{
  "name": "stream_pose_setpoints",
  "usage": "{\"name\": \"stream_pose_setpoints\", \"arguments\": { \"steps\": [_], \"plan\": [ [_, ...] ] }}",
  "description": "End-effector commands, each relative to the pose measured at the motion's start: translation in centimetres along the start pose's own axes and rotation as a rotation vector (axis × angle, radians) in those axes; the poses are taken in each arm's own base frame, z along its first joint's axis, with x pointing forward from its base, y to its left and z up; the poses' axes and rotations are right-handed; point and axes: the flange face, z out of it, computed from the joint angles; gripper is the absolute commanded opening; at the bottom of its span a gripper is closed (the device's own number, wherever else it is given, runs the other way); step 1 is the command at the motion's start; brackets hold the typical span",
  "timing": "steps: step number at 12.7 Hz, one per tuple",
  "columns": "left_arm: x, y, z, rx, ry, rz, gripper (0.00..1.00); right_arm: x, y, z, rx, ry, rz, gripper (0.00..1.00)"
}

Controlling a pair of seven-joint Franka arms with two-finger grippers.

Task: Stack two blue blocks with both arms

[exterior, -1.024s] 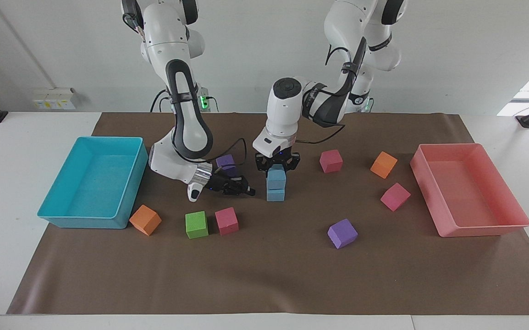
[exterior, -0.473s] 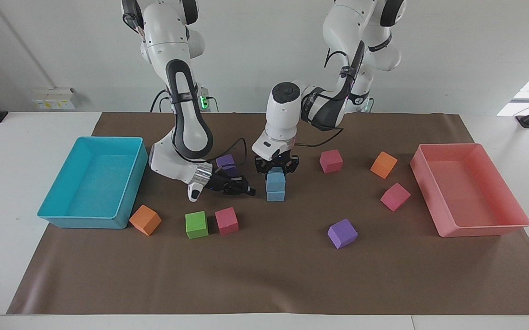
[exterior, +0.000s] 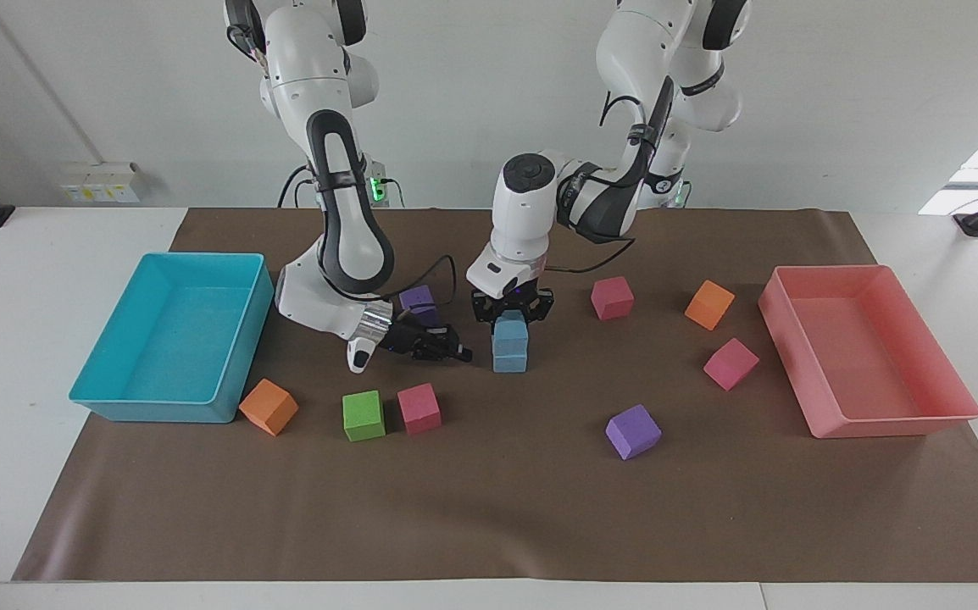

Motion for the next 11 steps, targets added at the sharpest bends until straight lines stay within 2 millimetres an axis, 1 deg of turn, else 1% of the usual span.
{"name": "stream_pose_setpoints", "arguments": {
  "steps": [1,2,3,4,5,6,7,9,11],
  "plan": [
    [-0.10,0.15,0.23,0.016,0.018,-0.002,0.00,-0.01,-0.14,-0.02,0.012,0.021,-0.019,0.00],
    [-0.10,0.15,0.23,0.016,0.018,-0.002,0.10,0.00,-0.13,-0.03,0.011,0.022,-0.019,0.00],
    [-0.11,0.13,0.24,0.017,0.017,-0.002,0.28,-0.05,-0.18,0.05,0.013,0.019,-0.019,0.00],
    [0.01,-0.01,0.24,0.018,0.017,-0.005,0.61,-0.01,-0.14,-0.01,0.012,0.021,-0.019,0.00],
    [-0.03,0.04,0.24,0.025,0.024,0.006,0.90,0.00,-0.13,-0.03,0.010,0.021,-0.020,0.00],
    [0.02,-0.01,0.14,0.035,0.035,0.018,0.98,-0.01,-0.11,-0.03,0.007,0.019,-0.022,0.00],
    [0.02,-0.03,0.15,0.038,0.035,0.021,1.00,-0.01,-0.11,-0.03,0.007,0.019,-0.022,0.00],
    [0.07,0.02,0.06,0.036,0.039,0.030,1.00,-0.01,-0.11,-0.03,0.006,0.018,-0.023,0.00],
    [0.47,-0.04,-0.68,0.023,0.054,0.024,1.00,0.03,0.06,-0.34,0.014,0.013,-0.022,0.00]
  ]
}}
